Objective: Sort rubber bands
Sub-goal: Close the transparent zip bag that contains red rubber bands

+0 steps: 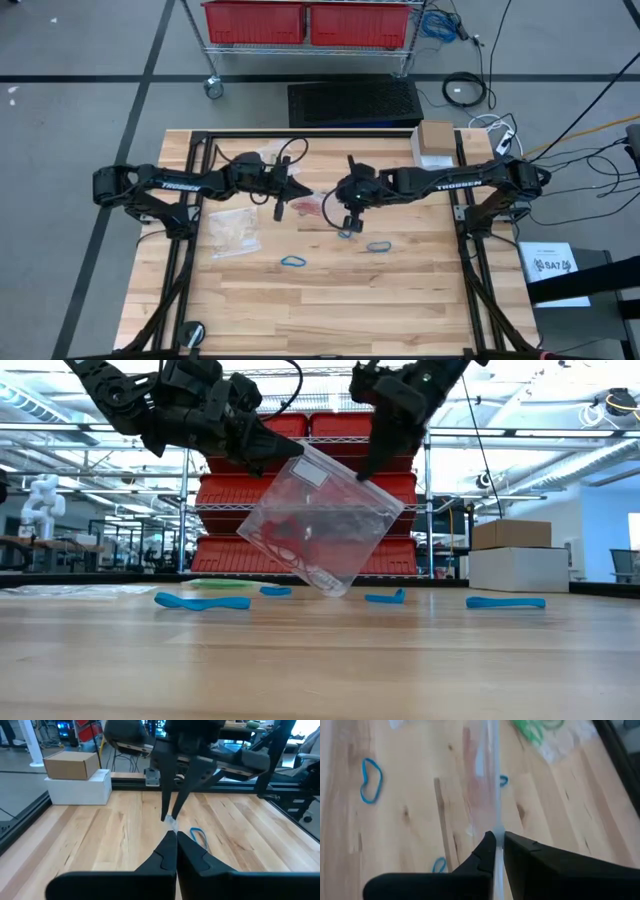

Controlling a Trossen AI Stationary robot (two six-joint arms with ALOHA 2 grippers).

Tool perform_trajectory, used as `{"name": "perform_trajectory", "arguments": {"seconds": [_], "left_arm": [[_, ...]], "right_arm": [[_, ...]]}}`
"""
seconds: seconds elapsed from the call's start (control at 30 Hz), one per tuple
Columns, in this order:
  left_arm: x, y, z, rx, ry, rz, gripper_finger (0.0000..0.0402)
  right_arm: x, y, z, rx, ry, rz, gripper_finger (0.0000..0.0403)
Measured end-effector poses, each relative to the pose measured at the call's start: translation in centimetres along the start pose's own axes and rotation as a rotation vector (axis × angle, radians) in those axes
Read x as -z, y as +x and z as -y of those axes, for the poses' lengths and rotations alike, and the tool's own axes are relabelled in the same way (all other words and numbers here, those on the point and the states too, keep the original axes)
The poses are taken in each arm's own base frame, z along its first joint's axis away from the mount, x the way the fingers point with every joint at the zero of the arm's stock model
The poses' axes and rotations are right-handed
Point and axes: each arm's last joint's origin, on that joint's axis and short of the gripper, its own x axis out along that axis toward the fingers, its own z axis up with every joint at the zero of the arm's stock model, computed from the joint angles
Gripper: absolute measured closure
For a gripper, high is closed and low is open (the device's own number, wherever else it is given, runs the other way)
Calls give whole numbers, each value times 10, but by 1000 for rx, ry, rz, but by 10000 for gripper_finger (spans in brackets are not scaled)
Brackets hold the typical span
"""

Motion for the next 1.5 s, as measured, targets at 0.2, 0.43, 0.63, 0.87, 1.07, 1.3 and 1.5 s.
{"name": "perform_trajectory", "arguments": {"seconds": [0.2, 0.43, 0.63, 0.87, 1.07, 1.3, 1.5], "left_arm": [[0, 0, 0, -3, 0, 0, 401], [0, 0, 0, -7, 1, 0, 401], [0, 0, 0, -7, 6, 1, 401], [0, 0, 0, -15, 5, -1, 401], [0, 0, -1, -20, 4, -4, 401], [0, 0, -1, -22, 6, 1, 401], [3, -1, -3, -114, 29, -42, 401]], "right_arm": [[8, 0, 1, 10, 12, -78, 394], [14, -1, 2, 18, 18, -140, 394], [17, -1, 2, 24, 19, -177, 394], [20, -1, 3, 27, 16, -200, 394], [21, -1, 3, 32, 31, -210, 392], [22, -1, 4, 80, 41, -210, 310], [21, -1, 4, 81, 43, -201, 225]]}}
